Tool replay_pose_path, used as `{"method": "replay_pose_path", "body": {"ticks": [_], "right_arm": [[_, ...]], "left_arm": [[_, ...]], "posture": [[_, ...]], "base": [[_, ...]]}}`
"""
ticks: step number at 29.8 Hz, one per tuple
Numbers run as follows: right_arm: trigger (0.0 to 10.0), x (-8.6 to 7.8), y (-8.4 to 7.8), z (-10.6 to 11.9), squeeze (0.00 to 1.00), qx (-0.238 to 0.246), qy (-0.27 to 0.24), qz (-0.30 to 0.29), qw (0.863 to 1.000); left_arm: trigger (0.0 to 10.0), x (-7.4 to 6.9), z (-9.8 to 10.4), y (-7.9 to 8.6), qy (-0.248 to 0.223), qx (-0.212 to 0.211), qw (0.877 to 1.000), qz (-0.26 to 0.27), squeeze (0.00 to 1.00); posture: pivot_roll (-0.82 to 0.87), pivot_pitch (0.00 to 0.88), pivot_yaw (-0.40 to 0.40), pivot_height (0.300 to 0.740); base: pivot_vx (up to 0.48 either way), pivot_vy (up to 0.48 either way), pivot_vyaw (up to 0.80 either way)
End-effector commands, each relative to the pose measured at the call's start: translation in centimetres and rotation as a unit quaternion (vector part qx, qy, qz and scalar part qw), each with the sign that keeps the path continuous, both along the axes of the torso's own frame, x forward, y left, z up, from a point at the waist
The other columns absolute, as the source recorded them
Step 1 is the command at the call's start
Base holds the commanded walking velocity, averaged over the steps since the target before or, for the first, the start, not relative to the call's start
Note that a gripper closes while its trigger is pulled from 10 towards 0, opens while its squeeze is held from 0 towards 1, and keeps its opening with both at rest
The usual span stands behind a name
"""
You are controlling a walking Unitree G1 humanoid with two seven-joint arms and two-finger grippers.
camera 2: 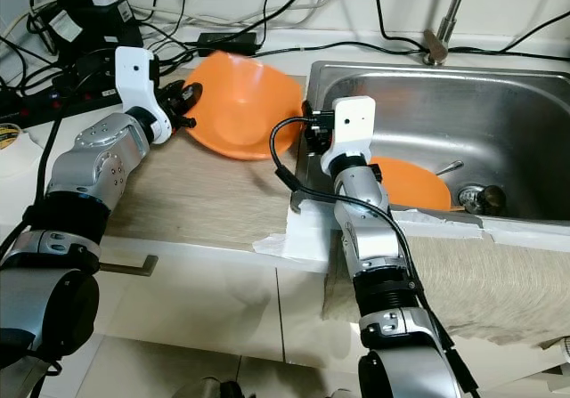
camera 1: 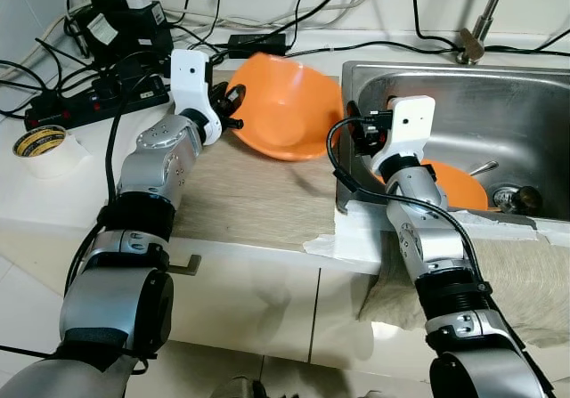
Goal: Kitchen organization
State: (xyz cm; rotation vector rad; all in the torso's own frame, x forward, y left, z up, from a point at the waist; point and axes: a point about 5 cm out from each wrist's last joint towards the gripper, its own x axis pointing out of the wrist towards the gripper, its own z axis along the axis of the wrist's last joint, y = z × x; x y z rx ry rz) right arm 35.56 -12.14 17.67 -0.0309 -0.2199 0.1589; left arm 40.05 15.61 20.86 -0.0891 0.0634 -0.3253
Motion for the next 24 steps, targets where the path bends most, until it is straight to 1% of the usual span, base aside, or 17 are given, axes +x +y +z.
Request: {"method": "replay_pose_path", "body": {"ticks": [1,5,7,9,10,13,14,17,18,19,24], "right_arm": [[10.0,-0.2,0.0,0.0,0.00,0.004,0.001,0.001,1.000],[10.0,-0.2,0.0,0.0,0.00,0.004,0.001,0.000,1.000],[10.0,-0.2,-0.1,0.0,0.00,0.004,0.001,0.000,1.000],[10.0,-0.2,-0.1,0.0,0.00,0.004,0.001,0.000,1.000],[10.0,-0.2,-0.1,0.0,0.00,0.003,0.000,-0.001,1.000],[10.0,-0.2,-0.1,0.0,0.00,0.004,0.000,-0.001,1.000],[10.0,-0.2,-0.2,0.0,0.00,0.004,0.000,-0.001,1.000],[10.0,-0.3,-0.2,0.0,0.00,0.003,-0.001,-0.002,1.000],[10.0,-0.3,-0.2,0.0,0.00,0.003,0.000,-0.002,1.000],[10.0,-0.3,-0.2,-0.1,0.00,0.003,0.000,-0.002,1.000],[10.0,-0.4,-0.2,-0.1,0.00,0.003,-0.001,-0.002,1.000]], "left_arm": [[10.0,0.0,-0.3,0.3,0.009,0.004,1.000,0.005,1.00],[10.0,0.1,-0.5,0.4,0.013,0.015,1.000,0.008,1.00],[10.0,0.2,-0.6,0.9,0.007,0.042,0.999,0.026,1.00],[10.0,0.2,-0.6,0.9,0.007,0.042,0.999,0.026,1.00],[10.0,0.2,-0.6,1.2,0.000,0.061,0.998,0.035,1.00],[10.0,0.2,-0.6,1.5,-0.004,0.068,0.997,0.043,1.00],[10.0,0.2,-0.6,1.9,-0.015,0.093,0.994,0.055,1.00],[10.0,0.0,-0.7,3.5,-0.037,0.135,0.985,0.099,1.00],[10.0,-0.1,-0.8,3.9,-0.041,0.142,0.983,0.107,1.00],[10.0,-0.1,-0.7,4.5,-0.040,0.134,0.983,0.121,1.00],[10.0,-0.3,-0.6,5.1,-0.044,0.127,0.982,0.134,1.00]], "posture": [[-0.12,0.000,0.090,0.732],[-0.12,0.000,0.091,0.732],[-0.12,0.000,0.090,0.732],[-0.12,0.000,0.090,0.732],[-0.12,0.000,0.090,0.732],[-0.12,0.000,0.089,0.732],[-0.12,0.000,0.089,0.732],[-0.11,0.000,0.087,0.732],[-0.11,0.000,0.087,0.732],[-0.11,0.000,0.087,0.732],[-0.11,0.000,0.087,0.732]], "base": [[0.000,0.000,0.00],[0.000,0.000,0.00],[0.000,0.000,0.00],[0.000,0.000,0.00],[0.000,0.000,0.00],[0.000,0.000,0.00],[0.000,0.000,0.00],[0.000,0.000,0.00],[0.000,0.000,0.00],[0.000,0.000,0.00],[0.000,0.000,0.00]]}}
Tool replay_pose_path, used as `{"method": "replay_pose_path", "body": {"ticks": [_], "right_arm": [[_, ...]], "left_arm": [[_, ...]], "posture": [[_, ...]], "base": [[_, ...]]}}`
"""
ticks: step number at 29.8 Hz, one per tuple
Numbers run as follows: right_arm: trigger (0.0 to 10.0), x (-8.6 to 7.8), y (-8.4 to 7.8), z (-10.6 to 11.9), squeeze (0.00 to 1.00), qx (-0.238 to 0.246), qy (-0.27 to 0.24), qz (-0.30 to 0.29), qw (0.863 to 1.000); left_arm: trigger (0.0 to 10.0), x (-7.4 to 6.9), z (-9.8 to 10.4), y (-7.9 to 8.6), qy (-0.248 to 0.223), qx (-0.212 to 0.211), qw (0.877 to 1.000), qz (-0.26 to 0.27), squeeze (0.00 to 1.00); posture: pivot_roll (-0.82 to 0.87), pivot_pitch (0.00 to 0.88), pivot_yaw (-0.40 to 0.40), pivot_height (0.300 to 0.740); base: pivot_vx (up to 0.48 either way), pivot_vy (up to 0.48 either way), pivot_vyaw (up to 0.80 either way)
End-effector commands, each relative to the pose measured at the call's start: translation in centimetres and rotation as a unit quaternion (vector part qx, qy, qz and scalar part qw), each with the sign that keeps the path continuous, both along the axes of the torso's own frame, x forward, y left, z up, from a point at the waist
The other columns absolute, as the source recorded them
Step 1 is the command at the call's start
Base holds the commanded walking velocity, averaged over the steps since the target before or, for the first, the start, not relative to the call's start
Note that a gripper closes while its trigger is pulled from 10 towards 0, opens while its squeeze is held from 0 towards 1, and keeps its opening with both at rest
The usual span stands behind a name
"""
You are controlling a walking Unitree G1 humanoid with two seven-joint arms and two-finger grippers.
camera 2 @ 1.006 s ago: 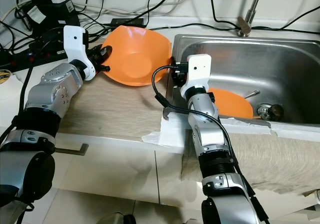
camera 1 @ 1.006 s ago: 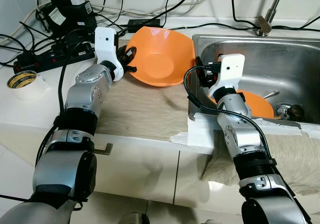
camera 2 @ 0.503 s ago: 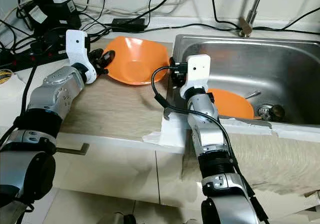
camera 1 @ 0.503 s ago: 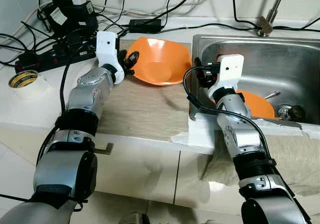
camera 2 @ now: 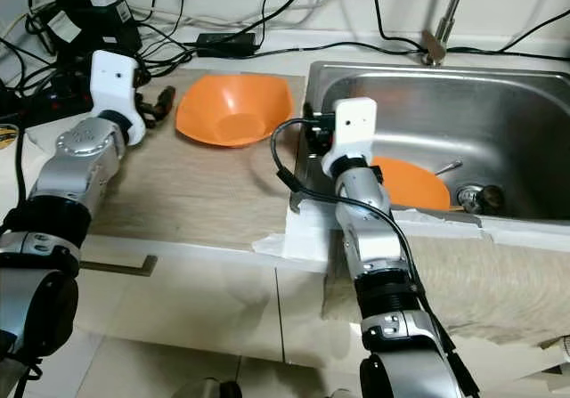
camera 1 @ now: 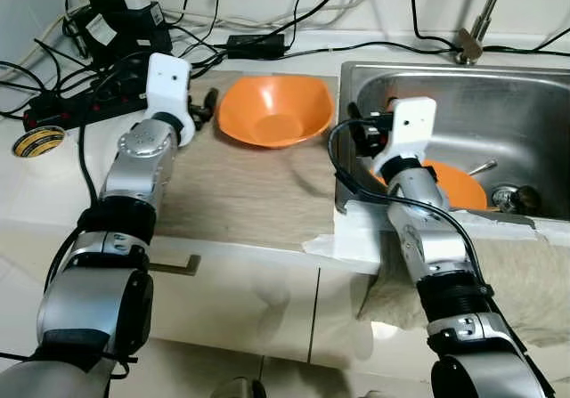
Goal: Kitchen organization
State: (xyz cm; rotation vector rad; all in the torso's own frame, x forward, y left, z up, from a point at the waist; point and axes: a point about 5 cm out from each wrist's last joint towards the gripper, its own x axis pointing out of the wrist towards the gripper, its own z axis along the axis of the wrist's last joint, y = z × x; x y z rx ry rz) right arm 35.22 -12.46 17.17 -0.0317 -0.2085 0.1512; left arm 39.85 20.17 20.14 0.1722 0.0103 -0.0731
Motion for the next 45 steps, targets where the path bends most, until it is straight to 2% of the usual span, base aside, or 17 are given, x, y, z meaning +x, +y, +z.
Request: {"method": "replay_pose_path", "body": {"ticks": [1,7,10,15,16,17,18,20,21,22,24,29,31,36,39,45], "right_arm": [[10.0,-0.2,0.1,0.5,0.00,0.004,-0.010,0.000,1.000],[10.0,-0.7,-0.2,0.7,0.00,0.006,-0.018,-0.007,1.000],[10.0,-1.6,-1.0,1.0,0.00,0.006,-0.031,-0.033,0.999],[10.0,-2.5,-1.5,0.9,0.00,0.002,-0.037,-0.051,0.998],[10.0,-3.3,-1.8,0.5,0.00,0.001,-0.035,-0.063,0.997],[10.0,-3.3,-1.8,0.5,0.00,0.001,-0.035,-0.063,0.997],[10.0,-4.0,-2.0,0.2,0.00,0.001,-0.032,-0.071,0.997],[10.0,-4.3,-2.0,0.0,0.00,0.000,-0.031,-0.074,0.997],[10.0,-5.1,-2.0,-1.1,0.00,-0.004,-0.014,-0.078,0.997],[10.0,-5.4,-2.0,-1.4,0.00,-0.007,-0.009,-0.079,0.997],[10.0,-6.0,-2.3,-2.3,0.00,-0.014,-0.001,-0.088,0.996],[10.0,-6.4,-2.6,-2.8,0.00,-0.013,0.005,-0.102,0.995],[10.0,-6.7,-2.5,-3.2,0.00,-0.004,0.008,-0.112,0.994],[10.0,-7.0,-2.4,-3.1,0.00,-0.002,0.009,-0.113,0.994],[10.0,-7.0,-2.3,-3.0,0.00,-0.003,0.007,-0.113,0.994],[10.0,-7.1,-2.2,-2.9,0.00,-0.001,0.004,-0.113,0.994]], "left_arm": [[10.0,-0.4,0.1,0.7,-0.009,-0.019,1.000,0.011,0.00],[10.0,-1.4,0.1,0.4,-0.030,-0.037,0.999,0.009,0.00],[10.0,-2.8,0.5,0.4,-0.066,-0.069,0.995,0.023,0.00],[10.0,-3.7,0.5,0.5,-0.079,-0.093,0.992,0.030,0.00],[10.0,-4.6,-0.4,0.2,-0.072,-0.098,0.992,0.028,0.00],[10.0,-4.6,-0.4,0.2,-0.072,-0.098,0.992,0.028,0.00],[10.0,-5.5,-1.3,-0.2,-0.063,-0.106,0.992,0.025,0.00],[10.0,-5.8,-1.6,-0.4,-0.058,-0.114,0.991,0.023,0.00],[10.0,-6.7,-2.7,-1.6,-0.035,-0.132,0.991,0.003,0.00],[10.0,-6.9,-3.0,-2.1,-0.029,-0.136,0.990,-0.004,0.00],[10.0,-7.6,-3.5,-3.5,-0.031,-0.119,0.992,-0.037,0.00],[10.0,-8.0,-4.5,-4.1,-0.020,-0.112,0.992,-0.047,0.00],[10.0,-8.5,-5.7,-4.4,-0.005,-0.100,0.994,-0.052,0.00],[10.0,-8.5,-4.5,-4.6,-0.021,-0.084,0.994,-0.061,0.00],[10.0,-8.4,-4.5,-4.6,-0.012,-0.093,0.994,-0.058,0.00],[10.0,-8.4,-4.1,-4.6,-0.027,-0.097,0.993,-0.057,0.00]], "posture": [[-0.10,0.000,0.088,0.732],[-0.09,0.000,0.086,0.732],[-0.08,0.000,0.081,0.732],[-0.07,0.000,0.078,0.732],[-0.07,0.000,0.074,0.732],[-0.07,0.000,0.074,0.732],[-0.07,0.000,0.074,0.732],[-0.07,0.000,0.074,0.732],[-0.08,0.000,0.075,0.732],[-0.08,0.000,0.075,0.732],[-0.08,0.000,0.070,0.732],[-0.08,0.000,0.073,0.732],[-0.09,0.000,0.075,0.732],[-0.09,0.000,0.081,0.732],[-0.09,0.000,0.082,0.732],[-0.09,0.000,0.081,0.732]], "base": [[0.000,0.000,0.00],[0.000,0.000,0.00],[0.000,0.000,0.00],[0.000,0.000,0.00],[0.000,0.000,0.00],[0.000,0.000,0.00],[0.000,0.000,0.00],[0.000,0.000,0.00],[0.000,0.000,0.00],[0.000,0.000,0.00],[0.000,0.000,0.00],[0.000,0.000,0.00],[0.000,0.000,0.00],[0.000,0.000,0.00],[0.000,0.000,0.00],[0.000,0.000,0.00]]}}
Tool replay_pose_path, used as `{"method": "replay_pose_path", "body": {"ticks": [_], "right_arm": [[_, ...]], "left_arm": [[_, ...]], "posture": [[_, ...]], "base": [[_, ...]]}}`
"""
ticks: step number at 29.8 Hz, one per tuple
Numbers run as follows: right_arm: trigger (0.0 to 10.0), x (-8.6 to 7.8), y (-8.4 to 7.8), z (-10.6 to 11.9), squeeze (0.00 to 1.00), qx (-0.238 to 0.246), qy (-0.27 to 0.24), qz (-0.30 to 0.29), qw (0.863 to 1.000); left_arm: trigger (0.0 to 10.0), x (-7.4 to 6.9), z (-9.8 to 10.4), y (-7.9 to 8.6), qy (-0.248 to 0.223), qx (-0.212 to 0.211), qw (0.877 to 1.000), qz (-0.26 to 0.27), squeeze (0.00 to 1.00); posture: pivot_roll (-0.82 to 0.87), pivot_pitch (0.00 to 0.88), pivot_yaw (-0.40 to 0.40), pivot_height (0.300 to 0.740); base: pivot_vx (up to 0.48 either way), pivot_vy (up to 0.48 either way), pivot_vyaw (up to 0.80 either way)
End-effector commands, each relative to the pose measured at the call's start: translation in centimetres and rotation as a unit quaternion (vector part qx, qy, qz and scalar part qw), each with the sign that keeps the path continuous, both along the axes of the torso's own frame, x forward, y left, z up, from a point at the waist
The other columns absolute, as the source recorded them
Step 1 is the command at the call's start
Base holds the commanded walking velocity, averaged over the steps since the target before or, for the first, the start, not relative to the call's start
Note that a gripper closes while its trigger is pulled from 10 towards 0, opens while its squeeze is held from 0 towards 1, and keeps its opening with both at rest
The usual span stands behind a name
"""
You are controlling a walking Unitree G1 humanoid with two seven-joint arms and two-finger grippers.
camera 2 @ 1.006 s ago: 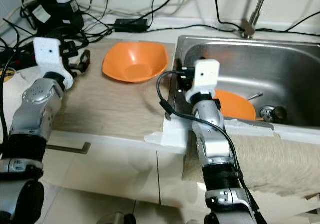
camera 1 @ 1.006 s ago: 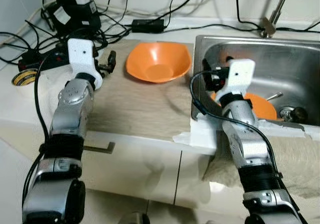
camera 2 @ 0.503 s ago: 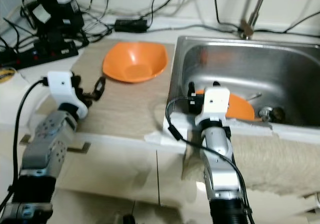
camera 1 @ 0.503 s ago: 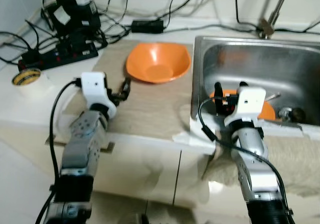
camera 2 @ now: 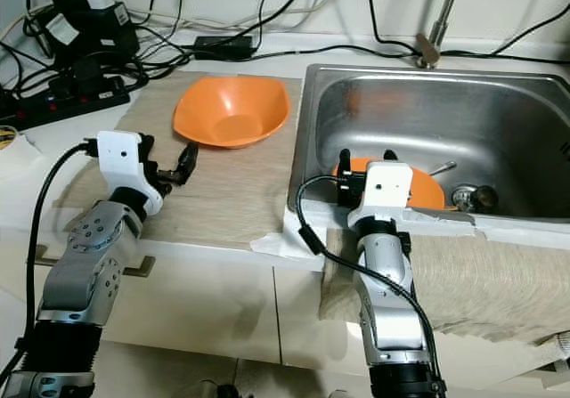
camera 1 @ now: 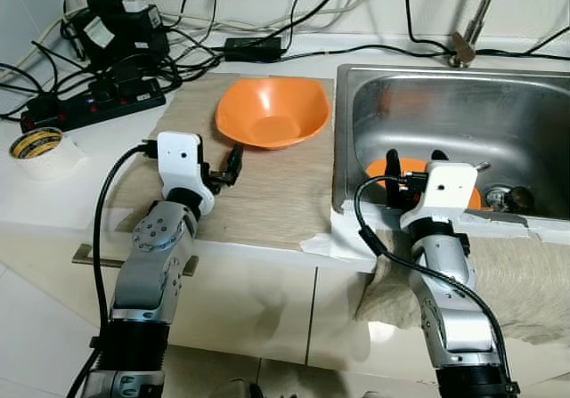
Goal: Kitchen organization
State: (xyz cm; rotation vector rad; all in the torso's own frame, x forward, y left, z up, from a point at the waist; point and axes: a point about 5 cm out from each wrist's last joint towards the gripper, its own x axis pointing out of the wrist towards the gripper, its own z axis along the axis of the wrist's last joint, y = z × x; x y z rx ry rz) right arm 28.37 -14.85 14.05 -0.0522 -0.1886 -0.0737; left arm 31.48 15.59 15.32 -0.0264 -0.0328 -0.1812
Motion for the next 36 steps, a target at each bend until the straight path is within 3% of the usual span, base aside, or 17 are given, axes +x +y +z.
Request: {"method": "replay_pose_path", "body": {"ticks": [1,15,36], "right_arm": [[10.0,-0.2,0.2,0.2,0.00,-0.002,-0.003,0.000,1.000],[10.0,-0.2,0.2,0.0,0.00,-0.006,0.007,0.010,1.000],[10.0,0.3,-0.3,0.1,0.00,0.002,0.018,0.015,1.000]], "left_arm": [[10.0,0.0,0.7,0.1,-0.014,0.002,1.000,0.001,0.00],[10.0,0.7,0.7,0.7,-0.005,0.004,1.000,0.019,0.00],[10.0,1.3,0.7,-0.5,0.004,-0.001,1.000,-0.012,0.00]], "posture": [[-0.09,0.000,0.081,0.732],[-0.09,0.000,0.074,0.732],[-0.10,0.000,0.070,0.732]], "base": [[0.000,0.000,0.00],[0.000,0.000,0.00],[0.000,0.000,0.00]]}}
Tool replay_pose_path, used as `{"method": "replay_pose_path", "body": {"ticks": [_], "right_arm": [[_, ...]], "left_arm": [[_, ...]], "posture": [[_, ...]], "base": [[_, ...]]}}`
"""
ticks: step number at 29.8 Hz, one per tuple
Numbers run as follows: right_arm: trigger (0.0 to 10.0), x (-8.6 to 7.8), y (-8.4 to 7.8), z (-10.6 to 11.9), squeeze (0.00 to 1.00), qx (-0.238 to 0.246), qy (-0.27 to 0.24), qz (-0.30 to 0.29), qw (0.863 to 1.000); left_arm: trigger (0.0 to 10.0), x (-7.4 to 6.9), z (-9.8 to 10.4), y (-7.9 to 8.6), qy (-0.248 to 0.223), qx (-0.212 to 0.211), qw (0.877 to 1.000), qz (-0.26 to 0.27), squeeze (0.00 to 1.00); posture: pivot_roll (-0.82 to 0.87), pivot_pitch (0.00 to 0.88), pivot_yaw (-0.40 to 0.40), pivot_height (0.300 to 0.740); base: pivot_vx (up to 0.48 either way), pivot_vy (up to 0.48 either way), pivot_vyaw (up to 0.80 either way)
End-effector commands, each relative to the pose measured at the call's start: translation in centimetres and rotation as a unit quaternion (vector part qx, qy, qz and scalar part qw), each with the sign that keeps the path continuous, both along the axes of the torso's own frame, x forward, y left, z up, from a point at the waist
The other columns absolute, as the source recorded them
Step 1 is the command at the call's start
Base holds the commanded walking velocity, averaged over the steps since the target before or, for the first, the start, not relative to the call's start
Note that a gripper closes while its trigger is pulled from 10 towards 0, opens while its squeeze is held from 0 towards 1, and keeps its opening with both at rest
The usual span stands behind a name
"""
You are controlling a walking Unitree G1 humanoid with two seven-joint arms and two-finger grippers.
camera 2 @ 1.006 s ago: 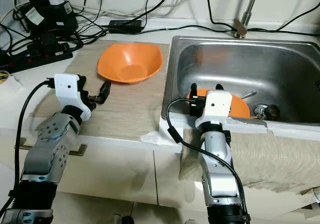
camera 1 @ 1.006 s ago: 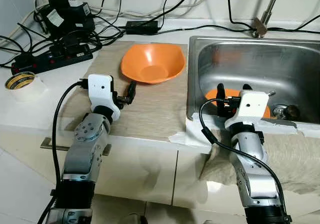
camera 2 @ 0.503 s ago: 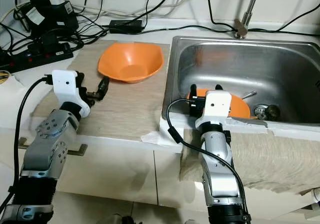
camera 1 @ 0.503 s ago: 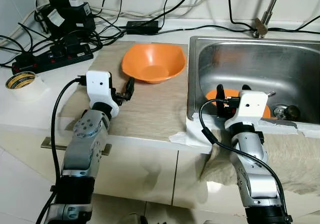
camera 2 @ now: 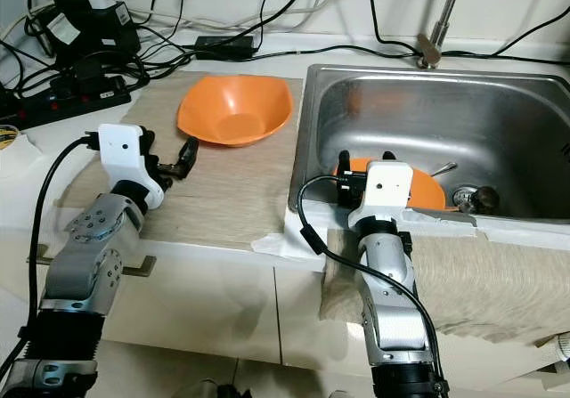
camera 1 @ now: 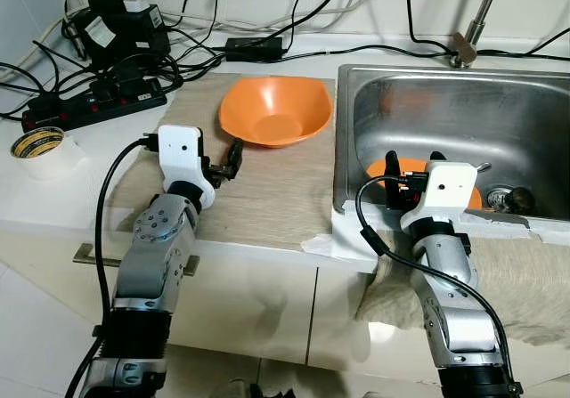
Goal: Kitchen organization
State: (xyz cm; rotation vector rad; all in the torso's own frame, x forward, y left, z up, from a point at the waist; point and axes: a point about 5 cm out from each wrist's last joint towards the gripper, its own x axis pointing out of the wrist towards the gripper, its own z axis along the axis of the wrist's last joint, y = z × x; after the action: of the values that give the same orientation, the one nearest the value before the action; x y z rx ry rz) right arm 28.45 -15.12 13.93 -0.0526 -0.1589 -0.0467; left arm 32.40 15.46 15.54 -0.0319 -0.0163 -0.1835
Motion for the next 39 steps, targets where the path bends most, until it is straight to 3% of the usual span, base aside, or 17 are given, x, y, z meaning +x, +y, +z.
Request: {"method": "replay_pose_path", "body": {"ticks": [1,26,39], "right_arm": [[10.0,0.2,0.0,0.2,0.00,0.003,0.003,0.003,1.000],[10.0,1.6,1.2,0.2,0.00,-0.002,0.007,0.045,0.999],[10.0,2.0,0.6,0.5,0.00,-0.005,0.002,0.041,0.999]], "left_arm": [[10.0,0.4,0.6,-0.4,-0.006,0.000,1.000,-0.011,0.00],[10.0,1.0,1.0,-0.8,-0.019,0.002,1.000,-0.019,0.00],[10.0,0.8,0.6,-0.4,-0.012,0.002,1.000,-0.013,0.00]], "posture": [[-0.10,0.000,0.070,0.732],[-0.08,0.000,0.047,0.732],[-0.06,0.000,0.044,0.732]], "base": [[0.000,0.000,0.00],[0.000,0.000,0.00],[0.000,0.000,0.00]]}}
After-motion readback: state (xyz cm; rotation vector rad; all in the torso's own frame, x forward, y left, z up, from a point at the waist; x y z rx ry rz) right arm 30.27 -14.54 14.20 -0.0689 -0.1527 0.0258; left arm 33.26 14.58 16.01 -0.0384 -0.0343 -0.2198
